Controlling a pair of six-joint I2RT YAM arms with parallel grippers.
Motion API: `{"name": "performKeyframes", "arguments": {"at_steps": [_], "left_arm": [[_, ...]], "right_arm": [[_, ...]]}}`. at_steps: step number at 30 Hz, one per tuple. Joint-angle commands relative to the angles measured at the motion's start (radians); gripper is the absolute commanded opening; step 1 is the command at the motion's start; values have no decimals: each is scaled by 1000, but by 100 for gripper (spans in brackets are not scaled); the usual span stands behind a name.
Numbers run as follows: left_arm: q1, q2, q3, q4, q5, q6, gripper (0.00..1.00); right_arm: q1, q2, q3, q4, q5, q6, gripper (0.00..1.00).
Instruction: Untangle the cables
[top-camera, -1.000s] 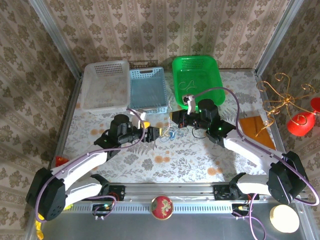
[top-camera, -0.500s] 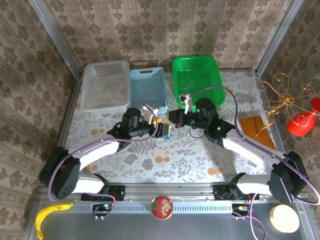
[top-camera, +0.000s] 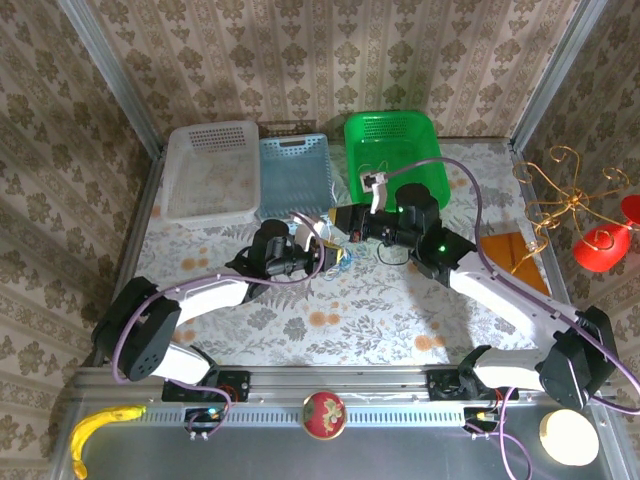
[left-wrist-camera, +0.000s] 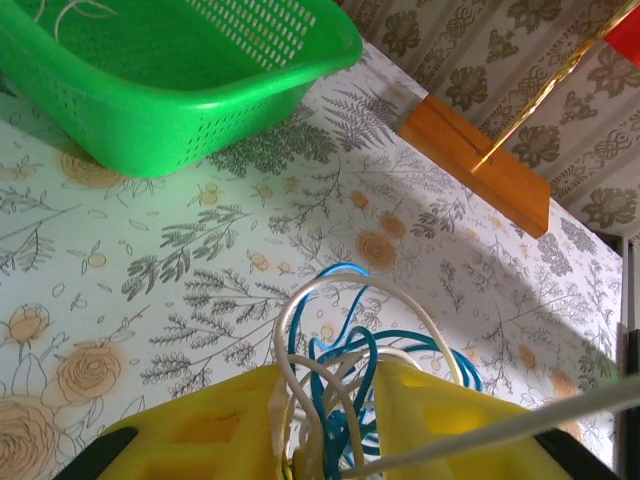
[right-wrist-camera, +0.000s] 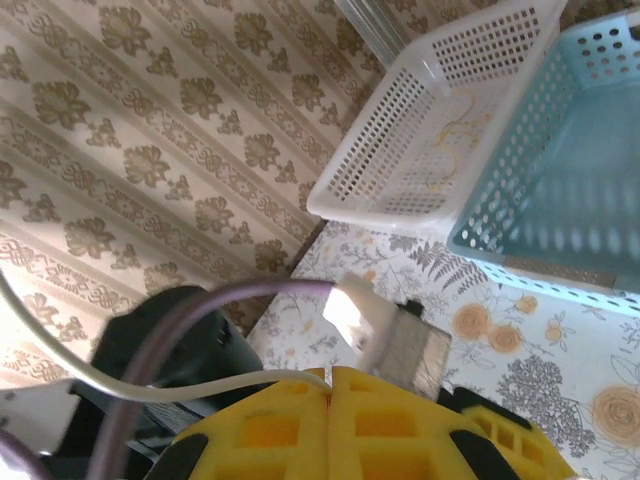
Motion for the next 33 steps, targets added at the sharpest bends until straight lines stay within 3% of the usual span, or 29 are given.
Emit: {"name": "performKeyframes", "arguments": {"at_steps": [1, 6, 24, 27, 33], "left_arm": [[0, 23, -42, 54, 8, -15, 28], [6, 38, -97, 91, 9, -32, 24], [8, 44, -182, 117, 0, -50, 25], [8, 25, -183, 101, -4, -47, 30], [10, -57, -167, 20, -15, -24, 56]], "right_arm": [[-17, -53, 68, -19, -2, 30, 0], [-45, -89, 134, -35, 0, 44, 0], [-136, -134, 275, -2, -12, 138, 0], [-135, -137, 258, 1, -18, 145, 0], [-135, -143, 211, 7, -21, 148, 0]]}}
